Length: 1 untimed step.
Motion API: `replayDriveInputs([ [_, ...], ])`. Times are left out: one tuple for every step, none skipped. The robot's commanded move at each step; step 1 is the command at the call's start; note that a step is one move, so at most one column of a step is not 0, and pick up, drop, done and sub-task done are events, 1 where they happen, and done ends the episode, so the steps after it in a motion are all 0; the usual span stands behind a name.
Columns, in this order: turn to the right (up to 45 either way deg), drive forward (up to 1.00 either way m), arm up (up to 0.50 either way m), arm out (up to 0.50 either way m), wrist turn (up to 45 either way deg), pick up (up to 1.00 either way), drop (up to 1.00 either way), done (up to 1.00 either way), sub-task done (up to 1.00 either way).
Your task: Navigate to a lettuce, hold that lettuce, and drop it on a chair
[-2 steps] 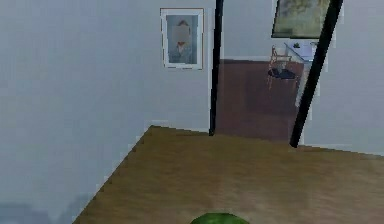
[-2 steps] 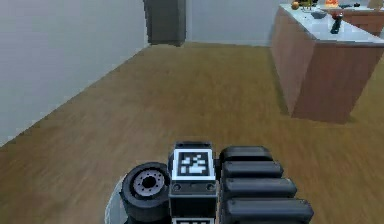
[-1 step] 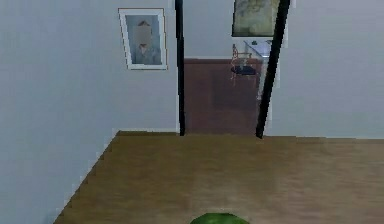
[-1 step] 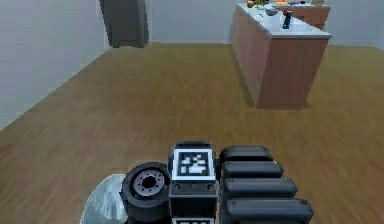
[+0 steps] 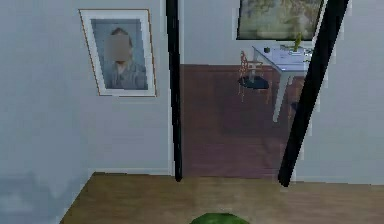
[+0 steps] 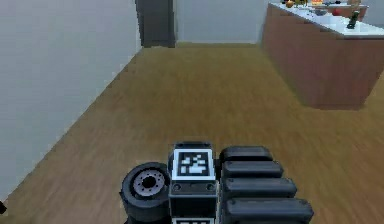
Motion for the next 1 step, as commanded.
replayDriveInputs([
  [15.0, 0.0, 0.0, 0.0, 0.0, 0.0, 0.0, 0.0, 0.0],
])
